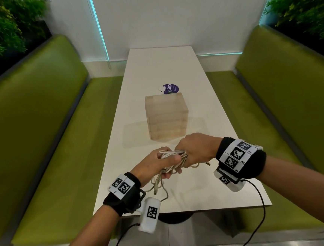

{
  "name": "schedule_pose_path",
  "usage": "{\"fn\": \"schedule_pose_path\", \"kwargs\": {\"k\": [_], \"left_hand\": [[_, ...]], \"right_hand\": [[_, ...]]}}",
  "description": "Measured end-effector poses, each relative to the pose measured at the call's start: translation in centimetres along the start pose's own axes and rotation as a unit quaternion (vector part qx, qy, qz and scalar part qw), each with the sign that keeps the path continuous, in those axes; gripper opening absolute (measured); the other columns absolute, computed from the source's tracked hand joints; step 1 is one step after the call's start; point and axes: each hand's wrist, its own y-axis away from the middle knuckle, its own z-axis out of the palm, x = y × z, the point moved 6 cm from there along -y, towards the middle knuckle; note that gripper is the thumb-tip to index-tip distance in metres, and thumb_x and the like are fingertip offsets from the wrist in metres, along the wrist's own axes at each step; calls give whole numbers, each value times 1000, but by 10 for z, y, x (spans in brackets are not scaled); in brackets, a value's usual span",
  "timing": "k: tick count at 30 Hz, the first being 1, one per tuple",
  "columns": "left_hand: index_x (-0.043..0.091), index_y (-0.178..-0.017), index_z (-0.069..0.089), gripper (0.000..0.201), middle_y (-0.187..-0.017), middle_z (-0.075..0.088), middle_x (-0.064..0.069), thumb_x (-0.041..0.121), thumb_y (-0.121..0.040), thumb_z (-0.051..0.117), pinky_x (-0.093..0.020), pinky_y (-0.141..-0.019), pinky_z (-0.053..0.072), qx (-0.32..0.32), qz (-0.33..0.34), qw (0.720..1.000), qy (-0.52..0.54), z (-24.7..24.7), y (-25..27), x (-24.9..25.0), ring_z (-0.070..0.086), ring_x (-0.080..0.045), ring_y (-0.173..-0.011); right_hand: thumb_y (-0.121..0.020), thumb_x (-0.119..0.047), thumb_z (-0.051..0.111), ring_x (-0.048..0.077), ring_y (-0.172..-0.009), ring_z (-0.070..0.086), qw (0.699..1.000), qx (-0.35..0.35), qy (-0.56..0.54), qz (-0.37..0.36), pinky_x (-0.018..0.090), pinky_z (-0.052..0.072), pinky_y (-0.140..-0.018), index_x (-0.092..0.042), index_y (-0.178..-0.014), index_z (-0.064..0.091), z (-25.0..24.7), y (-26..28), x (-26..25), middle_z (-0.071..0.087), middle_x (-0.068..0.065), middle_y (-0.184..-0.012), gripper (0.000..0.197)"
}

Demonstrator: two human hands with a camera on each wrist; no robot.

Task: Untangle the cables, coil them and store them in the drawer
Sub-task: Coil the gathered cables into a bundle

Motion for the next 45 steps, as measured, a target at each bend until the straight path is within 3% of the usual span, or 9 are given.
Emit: {"fn": "schedule_pose_path", "kwargs": {"k": [3, 7, 13, 19, 24, 30, 34, 39, 45], "left_hand": [[14, -116, 54, 55, -78, 66, -18, 51, -79, 67, -27, -67, 51, -19, 15, 999, 27, -7, 6, -11, 67, -25, -72], [9, -92, 57, 24, -56, 41, -6, 28, -99, 45, -16, -65, 45, 37, 29, 999, -22, -15, 8, -19, 71, -23, -74], [9, -81, 53, 40, -56, 38, 7, 43, -96, 41, -23, -54, 38, 92, 56, 994, -25, -22, 7, -14, 39, -13, -49], [11, -95, 60, 22, -52, 30, 11, 27, -99, 46, -24, -48, 24, 217, 107, 969, 55, -28, 7, -2, 24, -9, -46], [7, -91, 63, 29, -73, 68, -1, 18, -102, 38, -29, -65, 55, 307, 133, 923, 189, -31, 0, 9, 65, -14, -67], [6, -101, 63, 26, -88, 71, -7, 13, -101, 38, -22, -53, 52, 304, 87, 877, 362, -28, -6, 9, 67, -12, -66], [5, -131, 53, 51, -131, 58, -13, 42, -99, 36, -33, -75, 55, 259, 67, 855, 444, -24, -7, 6, 63, -23, -101], [6, -133, 50, 94, -125, 61, -16, 76, -70, 52, -35, -86, 54, 161, 105, 923, 333, -17, 0, 19, 63, -26, -107], [2, -99, 68, 26, -90, 70, -13, 9, -75, 76, -26, -66, 55, 271, 111, 919, 262, -11, 0, 27, 68, -22, -84]], "right_hand": [[-82, -30, 64, 10, -56, 47, 999, 38, 4, 20, 25, 32, -52, -20, -78, 56, -15, 5, 12, 59, -3, -71, 13], [-84, -32, 64, 18, -69, 52, 996, 83, -20, 33, 28, 36, -62, -17, -83, 58, -32, 10, 23, 66, 0, -82, 16], [-80, -30, 67, 18, -68, 59, 986, 132, -87, 51, 24, 40, -58, -14, -81, 64, -49, 15, 28, 68, -1, -74, 16], [-80, -25, 70, 17, -66, 64, 931, 210, -285, 88, 31, 51, -68, -12, -79, 67, -34, 10, 32, 69, 1, -72, 14], [-83, -34, 66, 22, -69, 65, 910, 223, -340, 85, 31, 50, -65, -11, -83, 68, -4, -3, 9, 70, 6, -77, 24], [-81, -43, 70, 16, -79, 62, 908, 217, -352, 69, 31, 49, -72, -25, -89, 65, 6, -15, -9, 66, -5, -83, 20], [-71, -35, 79, 14, -82, 65, 892, 225, -385, 81, 31, 50, -75, -22, -95, 69, 10, -17, -11, 71, -4, -86, 29], [-74, -23, 79, 1, -61, 59, 862, 217, -457, 42, 19, 46, -59, -15, -88, 70, 6, -13, -5, 68, -3, -76, 19], [-75, -15, 69, 16, -64, 63, 877, 215, -421, 85, 32, 52, -59, -12, -97, 66, 18, -15, -9, 70, 6, -82, 22]]}}
